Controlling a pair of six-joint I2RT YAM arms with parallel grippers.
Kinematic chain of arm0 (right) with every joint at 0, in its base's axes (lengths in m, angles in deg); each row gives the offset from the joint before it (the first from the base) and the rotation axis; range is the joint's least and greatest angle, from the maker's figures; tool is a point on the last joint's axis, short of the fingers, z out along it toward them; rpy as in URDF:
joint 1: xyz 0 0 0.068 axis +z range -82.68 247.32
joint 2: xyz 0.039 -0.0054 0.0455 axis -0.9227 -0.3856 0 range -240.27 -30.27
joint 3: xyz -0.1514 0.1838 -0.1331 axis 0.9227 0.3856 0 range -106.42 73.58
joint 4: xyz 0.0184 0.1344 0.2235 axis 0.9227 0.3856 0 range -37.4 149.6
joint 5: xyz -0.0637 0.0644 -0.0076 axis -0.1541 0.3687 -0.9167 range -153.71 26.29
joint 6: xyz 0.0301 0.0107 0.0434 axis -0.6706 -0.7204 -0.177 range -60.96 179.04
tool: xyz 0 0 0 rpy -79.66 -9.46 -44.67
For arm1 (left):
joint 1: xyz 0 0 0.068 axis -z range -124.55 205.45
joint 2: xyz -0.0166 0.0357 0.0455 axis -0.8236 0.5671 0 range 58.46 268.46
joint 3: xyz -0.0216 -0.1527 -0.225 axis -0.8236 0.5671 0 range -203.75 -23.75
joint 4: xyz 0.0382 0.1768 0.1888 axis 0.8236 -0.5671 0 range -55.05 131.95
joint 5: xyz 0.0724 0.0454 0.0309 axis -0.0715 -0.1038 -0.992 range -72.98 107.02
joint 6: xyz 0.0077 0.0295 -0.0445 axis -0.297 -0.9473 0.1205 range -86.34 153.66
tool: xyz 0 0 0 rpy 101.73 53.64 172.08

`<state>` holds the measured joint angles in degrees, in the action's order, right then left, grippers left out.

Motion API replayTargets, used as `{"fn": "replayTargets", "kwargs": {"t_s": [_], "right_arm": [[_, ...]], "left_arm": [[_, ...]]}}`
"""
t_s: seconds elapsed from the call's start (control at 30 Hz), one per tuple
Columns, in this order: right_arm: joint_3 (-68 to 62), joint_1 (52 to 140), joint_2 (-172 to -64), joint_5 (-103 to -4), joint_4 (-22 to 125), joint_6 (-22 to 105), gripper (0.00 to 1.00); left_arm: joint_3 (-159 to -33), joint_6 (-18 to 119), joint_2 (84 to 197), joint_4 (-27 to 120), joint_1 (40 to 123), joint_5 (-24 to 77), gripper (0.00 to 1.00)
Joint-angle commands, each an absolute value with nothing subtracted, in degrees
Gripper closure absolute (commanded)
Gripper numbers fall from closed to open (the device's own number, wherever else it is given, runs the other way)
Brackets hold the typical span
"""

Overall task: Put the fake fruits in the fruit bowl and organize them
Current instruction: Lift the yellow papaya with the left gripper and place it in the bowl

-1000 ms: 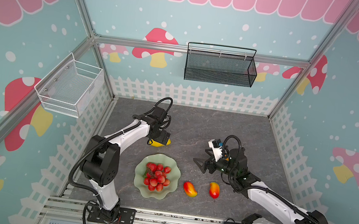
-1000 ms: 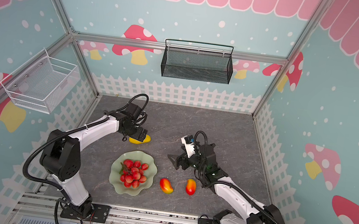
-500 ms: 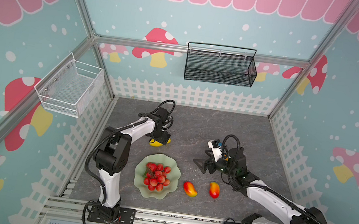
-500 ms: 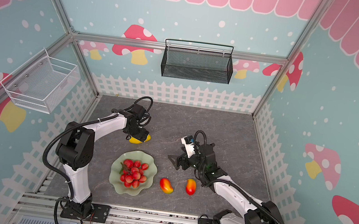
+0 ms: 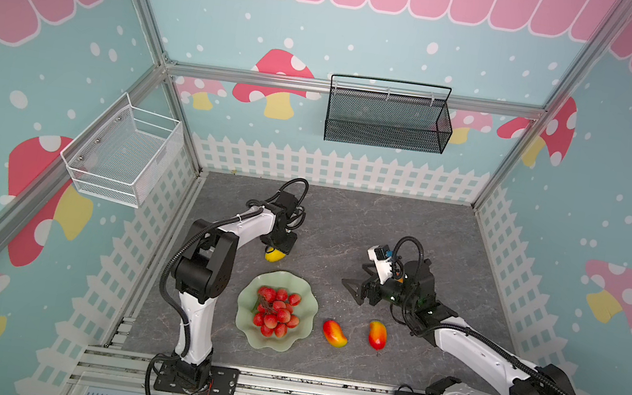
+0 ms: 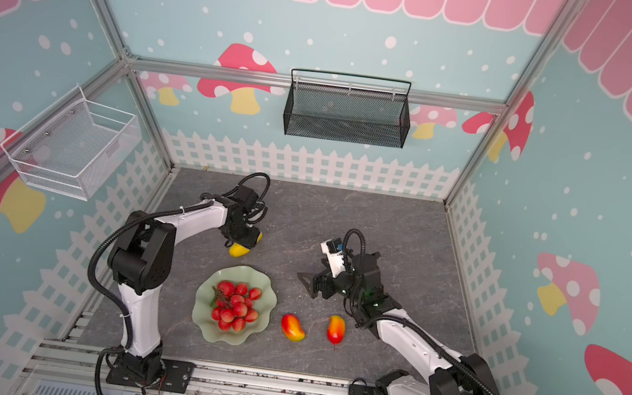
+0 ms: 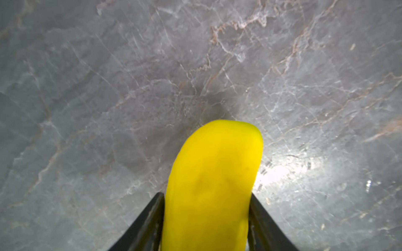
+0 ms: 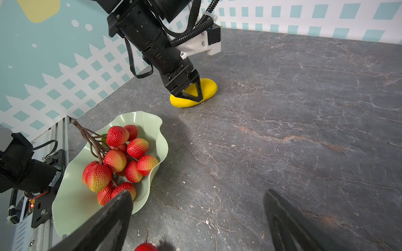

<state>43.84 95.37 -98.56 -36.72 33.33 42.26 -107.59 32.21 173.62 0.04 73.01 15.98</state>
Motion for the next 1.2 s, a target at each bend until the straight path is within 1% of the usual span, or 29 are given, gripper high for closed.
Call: {"fn": "replayTargets", "kwargs": {"t_s": [0.0,0.07,0.2,0.3,0.33,0.43,0.63,0.8,1.17], "right_arm": [[43.33,94.66,-97.85,-36.15,33.47,41.96,0.03],[43.63,94.08,-97.18,-36.14,33.61,41.34,0.03],[44.89,93.03,-95.79,-35.76,33.64,40.08,0.03],[46.3,92.63,-94.1,-35.88,33.88,39.5,0.03],[46.93,92.52,-93.22,-36.04,33.92,39.24,0.03],[48.25,92.36,-91.59,-35.86,33.95,38.78,0.03],[49.31,92.32,-89.31,-34.94,34.39,38.96,0.03],[50.35,92.33,-87.1,-35.84,35.01,38.6,0.03],[51.18,92.37,-86.19,-36.55,35.06,38.12,0.03]], "left_arm": [[-108.17,32.52,171.44,2.35,72.5,15.27,0.5],[-107.11,33.57,168.33,3.37,72.46,15.19,0.53],[-103.69,35.75,159.28,3.61,74.5,16.57,0.54],[-99.12,34.23,151.43,2.16,78.55,17.72,0.54],[-97.61,33.68,149.23,1.27,81.31,17.62,0.53],[-94.31,32.66,145.33,-2.91,84.99,17.77,0.53],[-89.56,27.89,142.4,-6.6,91.32,11.77,0.53],[-87.55,25.33,141.78,-6.82,92.72,12.45,0.53],[-86.16,20.96,144.5,-6.12,94.35,7.92,0.52]]}}
